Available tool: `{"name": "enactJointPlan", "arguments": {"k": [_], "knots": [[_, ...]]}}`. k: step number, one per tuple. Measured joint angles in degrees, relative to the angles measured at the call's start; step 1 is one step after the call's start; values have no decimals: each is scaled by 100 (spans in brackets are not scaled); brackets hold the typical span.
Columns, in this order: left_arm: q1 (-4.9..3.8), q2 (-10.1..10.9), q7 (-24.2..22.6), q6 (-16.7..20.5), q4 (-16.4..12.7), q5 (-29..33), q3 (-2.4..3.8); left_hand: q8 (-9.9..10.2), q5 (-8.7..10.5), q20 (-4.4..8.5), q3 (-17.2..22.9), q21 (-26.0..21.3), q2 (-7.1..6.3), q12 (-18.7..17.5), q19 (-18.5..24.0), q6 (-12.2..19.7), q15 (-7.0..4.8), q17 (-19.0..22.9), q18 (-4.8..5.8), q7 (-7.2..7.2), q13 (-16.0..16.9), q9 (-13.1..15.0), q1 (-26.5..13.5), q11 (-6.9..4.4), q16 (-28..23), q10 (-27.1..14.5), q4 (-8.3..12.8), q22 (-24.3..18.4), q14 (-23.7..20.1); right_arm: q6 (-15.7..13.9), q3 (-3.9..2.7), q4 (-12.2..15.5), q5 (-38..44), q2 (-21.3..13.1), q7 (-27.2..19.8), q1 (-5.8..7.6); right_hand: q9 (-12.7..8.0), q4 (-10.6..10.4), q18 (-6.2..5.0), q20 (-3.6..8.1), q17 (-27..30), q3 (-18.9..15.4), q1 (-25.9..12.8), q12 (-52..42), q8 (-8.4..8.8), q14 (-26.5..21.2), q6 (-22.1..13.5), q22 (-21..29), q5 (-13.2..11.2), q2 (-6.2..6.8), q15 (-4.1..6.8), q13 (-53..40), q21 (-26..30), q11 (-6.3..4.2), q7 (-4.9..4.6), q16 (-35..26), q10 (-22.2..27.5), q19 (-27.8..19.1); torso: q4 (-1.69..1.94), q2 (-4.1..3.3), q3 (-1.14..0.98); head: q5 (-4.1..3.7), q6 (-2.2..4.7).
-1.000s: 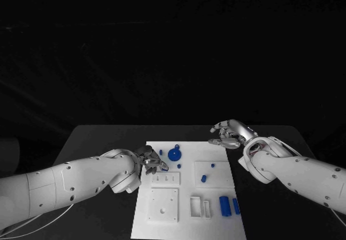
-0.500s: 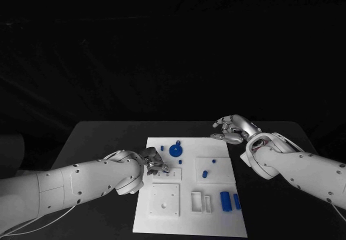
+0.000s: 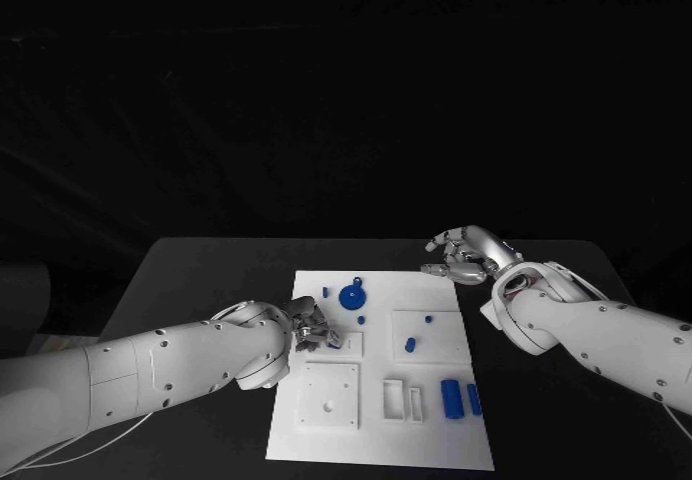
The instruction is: Assemble the parts on the task board
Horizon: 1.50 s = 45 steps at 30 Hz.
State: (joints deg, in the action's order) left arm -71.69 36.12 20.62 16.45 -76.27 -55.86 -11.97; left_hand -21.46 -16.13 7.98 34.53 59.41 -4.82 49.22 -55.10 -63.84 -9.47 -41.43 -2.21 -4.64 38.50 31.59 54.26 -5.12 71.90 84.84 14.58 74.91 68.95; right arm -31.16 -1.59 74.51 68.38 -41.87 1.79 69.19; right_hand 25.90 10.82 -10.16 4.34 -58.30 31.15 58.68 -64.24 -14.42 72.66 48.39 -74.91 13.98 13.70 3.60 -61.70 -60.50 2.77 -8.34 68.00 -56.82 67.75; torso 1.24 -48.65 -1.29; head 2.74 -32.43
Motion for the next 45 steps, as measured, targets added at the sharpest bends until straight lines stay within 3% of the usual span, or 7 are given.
{"name": "enactJointPlan", "arguments": {"k": [4, 8, 11, 17, 23, 31, 45], "knots": [[1, -13, -9, -6, 26, -16, 10, 1, 0, 0, 0, 1, 0, 26, 0, -6, -1, 0, 0, 6, 6, 121, 0, 0, 5, 0, 0, 0, 1, 1, 0, 0, -1, 1, 0, 0, 0, 0, 0, -8, 0, 0, 0, 0, 0, 0, -1, 0, 0, 0, 0, 0, 0, 0, 0, 0, 0, -7, -7, -5, 3, 19, -2], [5, -41, -45, -27, 101, -44, 17, 21, 163, 0, -5, 1, 37, 87, 0, -27, -10, 20, 0, 25, 6, 126, -37, -1, 40, 0, -40, 0, 9, 1, 0, -1, -2, -7, 1, 0, 0, 0, 0, -8, 0, 0, -3, 0, 0, 0, -1, 0, 0, -3, 0, 6, 0, 0, 0, 0, 0, -8, -7, -7, 3, 41, -8], [7, -66, -63, -35, 130, -73, 20, 23, 178, 0, -4, 1, 37, 87, 0, -36, -11, 21, 0, 30, 6, 517, -37, -1, 60, -1, -42, 0, 10, 1, 0, -6, -3, -7, 6, 0, 0, 0, 0, -8, -1, 0, -30, 0, 0, 0, -2, 0, -22, -30, 0, 8, 22, 0, 1, 0, 0, -8, -7, -9, 5, 41, -15], [23, -82, -87, -37, 139, -124, 26, 37, 178, 0, -11, 1, 37, 87, 0, -40, -11, 24, 0, 28, 6, 997, -37, -1, 62, -1, -49, 0, 10, 2, 0, -7, -3, -4, 9, 0, 0, 0, 0, -9, 5, 0, -29, 0, 0, 0, -18, 1, -22, -30, 0, 14, 22, 0, 3, 0, 0, -8, -8, -12, 12, 48, -18], [27, -62, -95, -35, 126, -147, 26, 21, 178, 0, -12, 1, 38, 119, 1, -42, -12, 37, 0, 26, 5, 1000, -37, 19, 62, -22, -50, 0, 10, 2, 0, -10, -4, -6, 12, 0, 0, 0, 0, -18, 6, 0, -29, 0, 0, 0, -20, 1, -22, -29, 0, 14, 22, 0, 1, 0, 0, 0, -9, -12, 13, 41, -21], [42, 11, -112, -22, 63, -154, 21, 22, -205, 0, 3, 49, 38, 210, 1, -43, -12, 78, 0, 25, -27, 1000, -36, 19, 150, -22, -29, 0, 10, 3, 0, -15, -4, -12, 13, 0, -1, -16, 0, -27, 5, -16, -29, 0, 0, 0, -25, 1, -22, -29, 1, 20, 22, 0, -10, 0, 0, -9, -4, -12, 15, 23, -21], [92, 88, -274, 383, -42, -62, 5, 56, -444, 0, -12, 94, 38, 291, 1, -44, -12, 118, 0, 24, -62, 1026, -36, 19, 201, -22, -9, 4, 11, 3, 0, -22, -5, -17, 13, -1, -1, -31, 0, -28, 5, -31, -52, 0, 0, 0, -13, 1, -22, -52, 1, 33, 22, 0, -24, 0, 0, -9, -1, -9, 15, -2, -33]]}}
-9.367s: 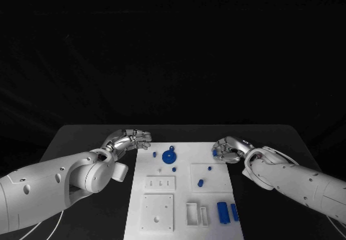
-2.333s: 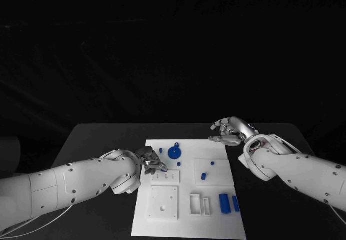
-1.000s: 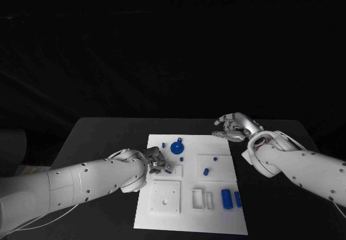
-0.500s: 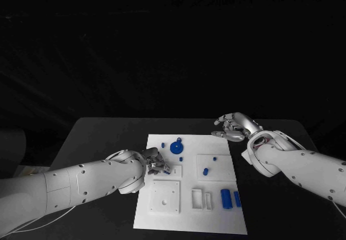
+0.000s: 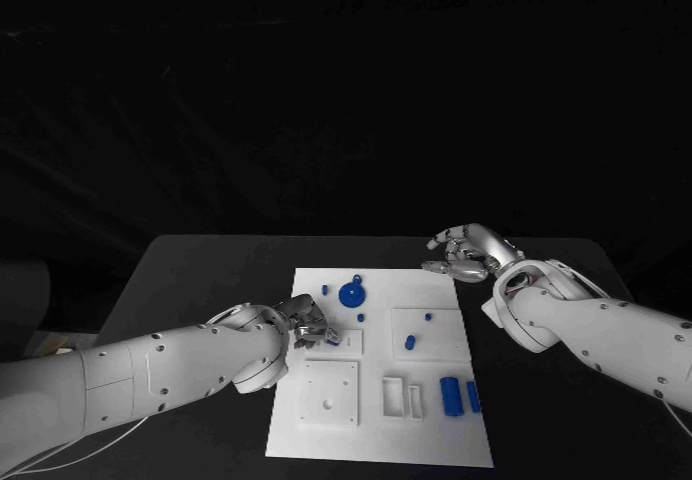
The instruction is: Assemble the parts on the task board
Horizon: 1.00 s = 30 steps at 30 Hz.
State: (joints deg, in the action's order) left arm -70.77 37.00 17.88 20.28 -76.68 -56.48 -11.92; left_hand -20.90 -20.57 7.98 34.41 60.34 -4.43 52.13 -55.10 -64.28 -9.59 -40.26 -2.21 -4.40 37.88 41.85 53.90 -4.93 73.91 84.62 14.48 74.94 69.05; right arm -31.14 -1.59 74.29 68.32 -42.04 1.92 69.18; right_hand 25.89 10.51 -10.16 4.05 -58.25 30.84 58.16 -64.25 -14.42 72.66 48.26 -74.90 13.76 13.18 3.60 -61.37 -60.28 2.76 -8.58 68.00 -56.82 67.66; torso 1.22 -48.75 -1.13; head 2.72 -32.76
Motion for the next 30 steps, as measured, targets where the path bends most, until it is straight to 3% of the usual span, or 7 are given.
{"name": "enactJointPlan", "arguments": {"k": [8, 30], "knots": [[78, 22, -89, 240, -27, 68, 0, 13, -36, 0, 2, 0, 0, 17, 0, 0, 0, 8, 0, 0, -6, 9, 0, 0, 19, 0, 3, -1, 0, 1, 0, -9, -1, 0, 0, 0, 0, -16, -1, 10, 0, -16, 0, 0, 0, 0, -1, 0, 0, 0, 0, 7, 0, 0, 0, 0, 0, 30, 1, 2, -3, -35, -4], [101, -34, -53, 377, 94, 51, 1, 9, -44, 21, -12, 21, 0, 21, -21, 0, 0, 17, 0, 0, -12, 19, 0, 0, 19, 0, 19, -2, 0, 4, 0, -9, -3, -5, 4, 0, 0, -16, 0, 11, 0, -16, 0, 0, 0, 0, -6, -4, 0, 0, 0, 13, 0, 0, 5, 0, 0, 31, -12, -2, -9, 5, -7]]}}
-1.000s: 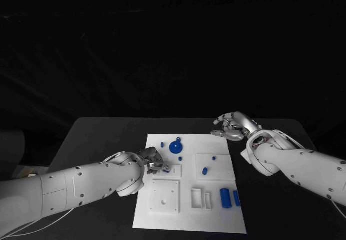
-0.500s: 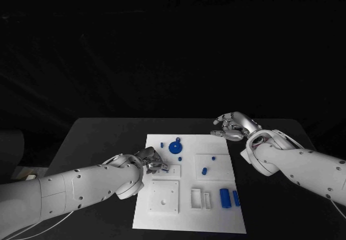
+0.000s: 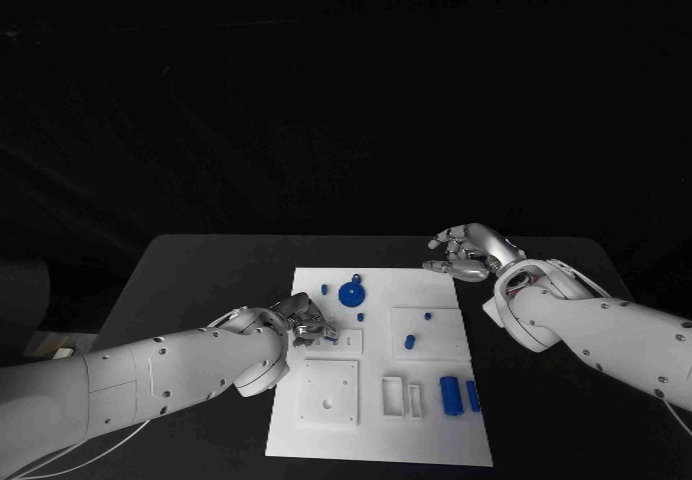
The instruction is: Assemble the parts on the task board
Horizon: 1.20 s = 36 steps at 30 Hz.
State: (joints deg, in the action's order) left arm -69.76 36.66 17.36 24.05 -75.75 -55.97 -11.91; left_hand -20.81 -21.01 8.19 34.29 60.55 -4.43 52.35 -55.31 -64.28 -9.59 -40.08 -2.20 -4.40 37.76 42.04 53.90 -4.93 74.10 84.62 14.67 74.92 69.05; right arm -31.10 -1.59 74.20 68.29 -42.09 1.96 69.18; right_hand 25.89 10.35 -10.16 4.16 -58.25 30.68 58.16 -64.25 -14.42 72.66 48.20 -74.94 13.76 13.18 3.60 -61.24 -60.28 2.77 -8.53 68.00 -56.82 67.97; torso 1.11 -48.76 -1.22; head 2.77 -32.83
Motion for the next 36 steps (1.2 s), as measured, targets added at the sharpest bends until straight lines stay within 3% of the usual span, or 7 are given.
{"name": "enactJointPlan", "arguments": {"k": [31, 36], "knots": [[21, -23, 65, -207, 5, -35, 16, 1, 37, -1, 18, 0, 0, 23, 1, 0, 0, 22, 0, 0, -17, 149, 0, 0, 8, 0, -15, -2, 0, 7, 0, -11, -2, 5, 6, 0, 0, 0, 0, -10, 0, 0, 0, 0, 0, 0, -17, 2, 0, 0, 0, 15, 0, 0, 5, 0, 0, -10, 9, 2, 1, -8, -35], [17, -25, 80, -248, 5, -68, 20, 1, -135, -1, 18, 23, 0, 69, 1, 0, 0, 38, 0, 0, -30, 198, 0, 0, 42, 0, -15, -2, 0, 9, 0, -12, -2, 5, 8, 0, 0, -9, 0, -10, 0, -9, 0, 0, 0, 0, -17, 2, 0, 0, 0, 19, 23, 0, 5, 0, 0, -10, 9, 2, 1, -4, -43]]}}
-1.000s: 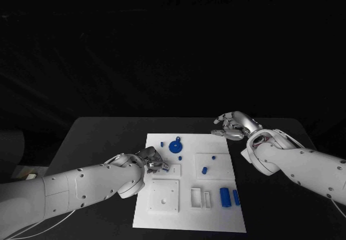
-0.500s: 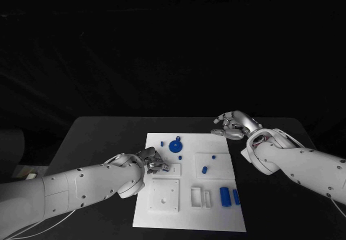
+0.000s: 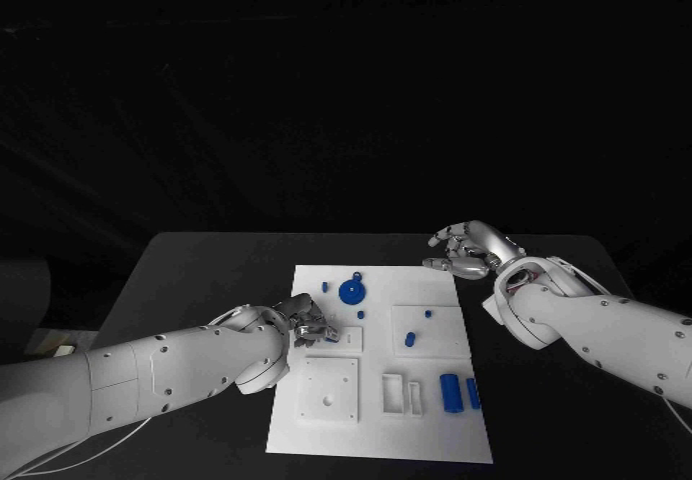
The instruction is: Assemble the parts on the task board
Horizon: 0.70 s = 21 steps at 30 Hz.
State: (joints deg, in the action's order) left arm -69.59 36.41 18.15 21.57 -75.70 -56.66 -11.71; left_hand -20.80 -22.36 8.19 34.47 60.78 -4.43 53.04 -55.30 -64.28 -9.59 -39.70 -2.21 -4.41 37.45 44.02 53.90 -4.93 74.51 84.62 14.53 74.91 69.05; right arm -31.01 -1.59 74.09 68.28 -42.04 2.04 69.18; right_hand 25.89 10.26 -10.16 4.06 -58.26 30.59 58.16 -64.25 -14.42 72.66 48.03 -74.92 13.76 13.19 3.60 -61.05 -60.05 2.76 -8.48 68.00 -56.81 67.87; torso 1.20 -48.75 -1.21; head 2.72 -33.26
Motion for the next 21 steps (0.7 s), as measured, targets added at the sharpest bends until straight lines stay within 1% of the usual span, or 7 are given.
{"name": "enactJointPlan", "arguments": {"k": [4, 9, 12, 16, 18, 20, 21], "knots": [[-4, -10, 15, -29, 10, -26, 3, 1, -22, 0, 0, 0, 0, 38, 0, 0, 0, 4, 1, 0, 0, 79, 0, 0, 23, 0, 0, 0, 0, 1, 0, -1, 0, 0, 2, 0, -4, -7, 0, 0, 0, -7, 0, 0, 0, 0, 1, 0, 21, 0, 0, 0, 0, 0, -2, 0, 0, 0, 0, 0, 0, 7, 1], [-9, -21, 31, -60, 21, -49, 6, 1, -23, 0, 0, 0, -3, 60, 0, 0, 0, 5, 0, 0, 0, 92, -3, 0, 48, 0, 0, 0, 0, 2, 0, -6, 0, 5, 3, 0, -6, -7, 0, -1, 0, -7, 0, 0, 0, 0, 14, 0, 27, 0, 0, 6, 0, 0, -14, 0, 0, 0, -1, 1, -1, 9, -2], [-11, -26, 41, -78, 28, -59, 8, 2, -24, 0, 0, 0, -37, 104, 0, 0, 0, 9, 0, 0, 0, 117, -37, 0, 72, 0, 0, 0, 0, 3, 0, -9, 0, 6, 4, 0, -6, -7, 0, -1, 0, -7, 0, 0, 0, 0, 14, 0, 63, 0, 0, 8, 0, 0, -14, 0, 0, -1, -3, 1, -1, 9, -7], [-13, -35, 50, -102, 38, -76, 9, -12, -25, 0, -1, 22, -40, 104, 0, 0, 0, 10, 0, 0, 1, 119, -40, 0, 94, 0, 1, 0, 0, 5, 0, -13, 0, 6, 5, 0, -5, -7, 0, -1, 0, -7, 0, 0, 0, 0, 13, 1, 66, 0, 0, 8, 0, 0, -15, 0, 0, -1, -5, 1, -5, 13, -10], [-14, -41, 53, -111, 44, -83, 9, -35, 19, 0, -11, 22, -1, 155, 0, 0, 0, 9, 0, 0, 1, 120, -94, 0, 113, 0, -14, 0, 0, 5, 0, -16, 0, 7, 6, 0, -5, -7, 0, -1, 0, -7, -11, 0, 0, 0, 12, 1, 77, -11, 0, 15, 0, 0, -15, 0, 0, -1, -5, 1, -5, 13, -12], [-14, -48, 56, -123, 52, -88, 9, -50, 59, 0, -29, 22, 60, 175, 0, 0, 0, 19, 1, 0, 1, 129, -155, 0, 154, 0, -119, 0, 0, 6, 0, -19, -1, 11, 6, 0, -5, -7, 0, -2, 0, -7, -23, 0, 0, 0, 12, 1, 111, -23, 0, 20, 0, 0, -15, 0, 0, -1, -5, 1, -5, 16, -12], [-14, -50, 57, -129, 54, -90, 9, -52, 60, 0, -28, 22, 60, 175, 0, 0, 0, 19, 0, 0, 1, 126, -156, 0, 155, 0, -133, 0, 0, 6, 0, -20, -1, 13, 6, 0, -7, -7, 0, -2, 0, -7, -23, 0, 0, 0, 12, 1, 111, -23, 0, 20, 0, 0, -15, 0, 0, -2, -5, 1, -5, 17, -12]]}}
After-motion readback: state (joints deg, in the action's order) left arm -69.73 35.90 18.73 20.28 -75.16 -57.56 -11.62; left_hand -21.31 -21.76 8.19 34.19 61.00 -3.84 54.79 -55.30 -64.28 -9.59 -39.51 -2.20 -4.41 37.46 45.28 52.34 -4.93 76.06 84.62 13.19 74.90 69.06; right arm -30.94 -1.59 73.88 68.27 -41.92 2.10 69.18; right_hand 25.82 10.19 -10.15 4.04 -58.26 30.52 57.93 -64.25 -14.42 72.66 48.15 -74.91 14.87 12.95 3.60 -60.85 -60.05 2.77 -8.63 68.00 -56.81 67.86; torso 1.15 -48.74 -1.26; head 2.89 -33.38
